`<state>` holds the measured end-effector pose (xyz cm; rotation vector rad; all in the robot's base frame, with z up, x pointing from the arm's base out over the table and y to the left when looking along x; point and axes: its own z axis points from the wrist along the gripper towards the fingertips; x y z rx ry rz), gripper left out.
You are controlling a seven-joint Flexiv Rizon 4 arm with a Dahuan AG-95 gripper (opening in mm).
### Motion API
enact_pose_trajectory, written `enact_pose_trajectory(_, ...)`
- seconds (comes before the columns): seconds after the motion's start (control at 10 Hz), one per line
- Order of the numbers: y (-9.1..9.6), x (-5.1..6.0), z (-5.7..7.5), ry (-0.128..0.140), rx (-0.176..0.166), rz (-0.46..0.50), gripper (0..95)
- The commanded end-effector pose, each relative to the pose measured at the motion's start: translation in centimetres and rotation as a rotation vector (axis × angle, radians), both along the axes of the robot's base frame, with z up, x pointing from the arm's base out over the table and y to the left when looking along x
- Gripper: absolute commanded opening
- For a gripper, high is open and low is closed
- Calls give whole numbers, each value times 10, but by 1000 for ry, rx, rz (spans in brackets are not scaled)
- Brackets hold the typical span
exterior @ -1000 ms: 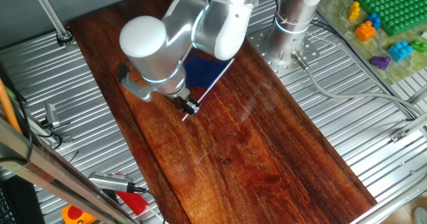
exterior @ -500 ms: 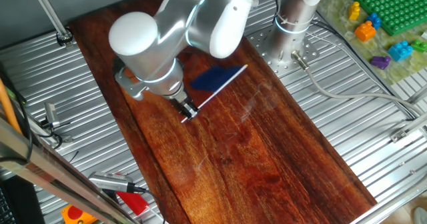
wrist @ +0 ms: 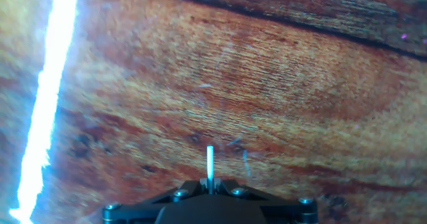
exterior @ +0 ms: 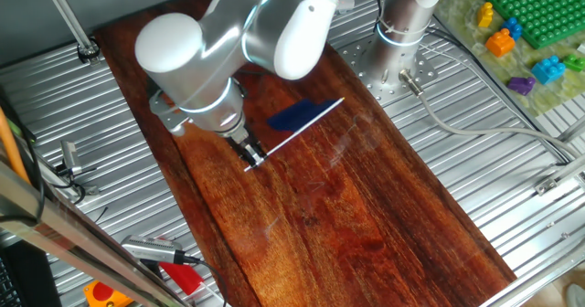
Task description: Wave the flag
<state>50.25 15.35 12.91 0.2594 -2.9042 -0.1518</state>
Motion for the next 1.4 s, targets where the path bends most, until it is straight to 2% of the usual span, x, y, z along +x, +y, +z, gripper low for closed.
enact_pose_trajectory(0.1,-28,9,3,4,-11,436,0)
enact_pose_trajectory(0.2,-44,13,3,2,-4,553,0)
enact_pose_trajectory(0.3,-53,16,3,0,-3,620,0)
enact_pose_trajectory(0.5,-86,28,6,-5,-30,828,0)
enact_pose_trajectory(0.9,-123,44,12,-15,-35,948,0)
enact_pose_trajectory(1.1,-136,48,14,-24,-56,994,0)
enact_pose_trajectory(1.2,-140,49,15,-26,-66,1007,0)
enact_pose_trajectory(1.4,-143,49,20,-20,-82,946,0)
